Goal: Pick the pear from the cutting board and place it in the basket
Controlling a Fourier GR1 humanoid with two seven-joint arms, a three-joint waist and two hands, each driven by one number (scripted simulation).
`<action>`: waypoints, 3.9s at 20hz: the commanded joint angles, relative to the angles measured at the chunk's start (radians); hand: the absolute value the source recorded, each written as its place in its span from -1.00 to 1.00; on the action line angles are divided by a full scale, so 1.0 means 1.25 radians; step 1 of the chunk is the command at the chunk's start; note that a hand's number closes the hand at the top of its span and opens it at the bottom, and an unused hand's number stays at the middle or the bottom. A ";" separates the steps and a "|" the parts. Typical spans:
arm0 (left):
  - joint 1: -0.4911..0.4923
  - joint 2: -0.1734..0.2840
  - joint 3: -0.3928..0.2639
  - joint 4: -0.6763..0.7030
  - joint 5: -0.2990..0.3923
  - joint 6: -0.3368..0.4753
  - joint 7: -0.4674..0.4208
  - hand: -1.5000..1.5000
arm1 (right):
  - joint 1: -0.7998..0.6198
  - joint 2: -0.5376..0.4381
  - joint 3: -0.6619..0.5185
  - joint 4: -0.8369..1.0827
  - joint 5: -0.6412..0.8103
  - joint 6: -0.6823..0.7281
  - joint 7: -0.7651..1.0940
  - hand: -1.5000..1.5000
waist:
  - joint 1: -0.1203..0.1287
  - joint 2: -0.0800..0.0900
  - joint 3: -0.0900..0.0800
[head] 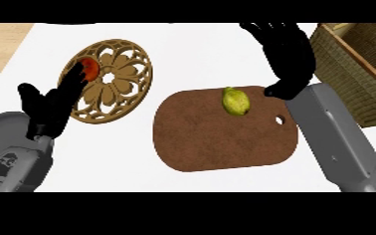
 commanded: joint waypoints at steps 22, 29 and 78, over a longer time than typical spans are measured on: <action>-0.072 -0.021 0.013 0.015 -0.010 -0.025 0.035 0.00 | -0.309 -0.356 0.127 0.423 0.372 0.444 0.093 -1.00 | 0.042 0.024 0.002; -0.050 -0.023 0.023 0.026 -0.012 -0.028 0.012 0.00 | -0.242 -0.375 0.101 0.434 0.335 0.511 0.043 -1.00 | 0.032 0.024 0.004; -0.019 -0.045 0.069 0.003 -0.069 -0.039 0.049 0.00 | -0.123 -0.042 0.179 0.524 0.572 0.284 -0.271 -1.00 | -0.007 0.001 0.000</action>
